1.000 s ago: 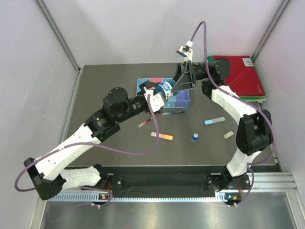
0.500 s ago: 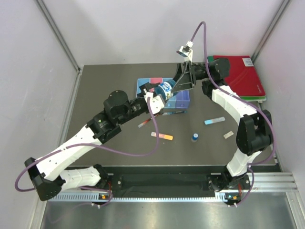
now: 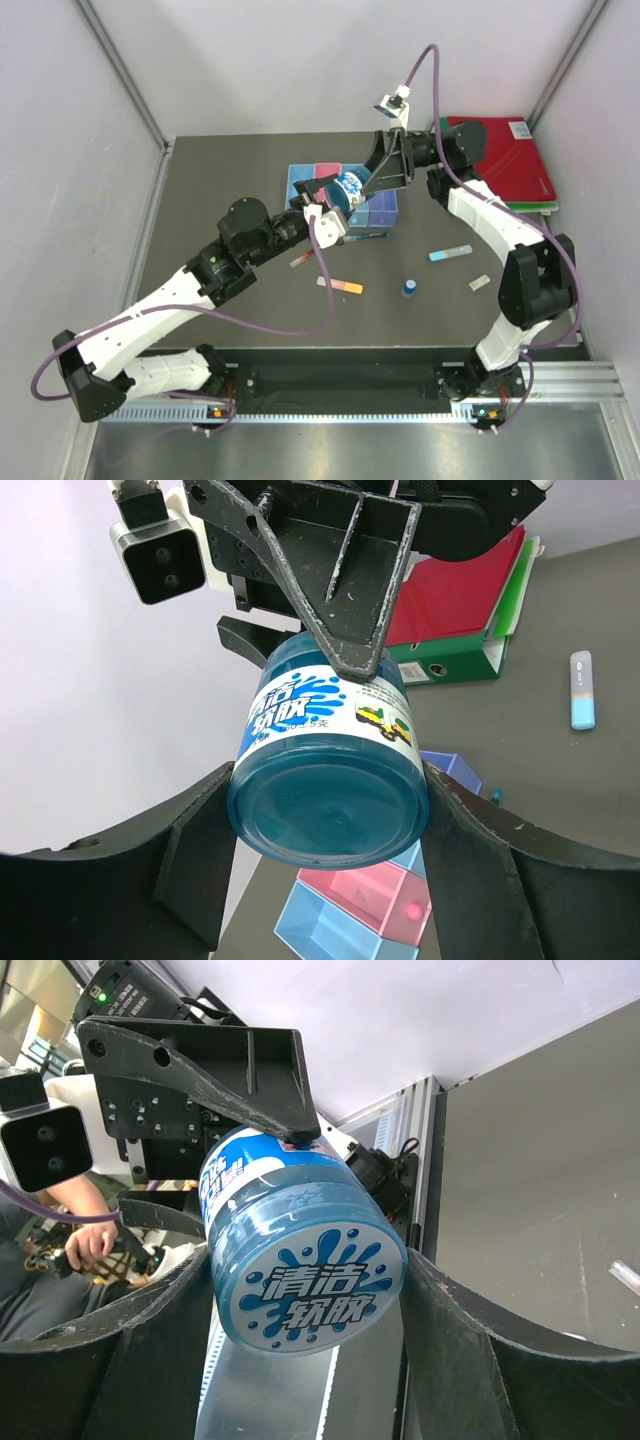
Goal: Sort the stationery into containers
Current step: Place the stationery in the storage box.
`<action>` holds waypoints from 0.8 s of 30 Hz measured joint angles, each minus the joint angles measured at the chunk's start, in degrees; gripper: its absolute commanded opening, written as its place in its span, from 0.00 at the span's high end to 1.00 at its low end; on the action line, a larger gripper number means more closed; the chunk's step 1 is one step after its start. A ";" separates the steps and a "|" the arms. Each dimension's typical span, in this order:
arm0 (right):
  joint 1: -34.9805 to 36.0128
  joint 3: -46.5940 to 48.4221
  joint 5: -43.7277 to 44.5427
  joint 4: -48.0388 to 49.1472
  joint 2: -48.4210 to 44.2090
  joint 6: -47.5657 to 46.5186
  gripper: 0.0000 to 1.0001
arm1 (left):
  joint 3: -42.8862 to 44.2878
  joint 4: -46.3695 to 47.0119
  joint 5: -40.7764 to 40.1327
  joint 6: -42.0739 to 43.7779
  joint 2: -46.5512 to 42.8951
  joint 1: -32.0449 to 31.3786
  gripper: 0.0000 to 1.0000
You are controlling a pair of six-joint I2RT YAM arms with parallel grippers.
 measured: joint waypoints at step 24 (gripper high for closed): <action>-0.55 0.00 2.12 -1.31 -2.75 2.25 0.32 | -1.79 6.99 1.25 -2.93 -0.35 -0.20 1.00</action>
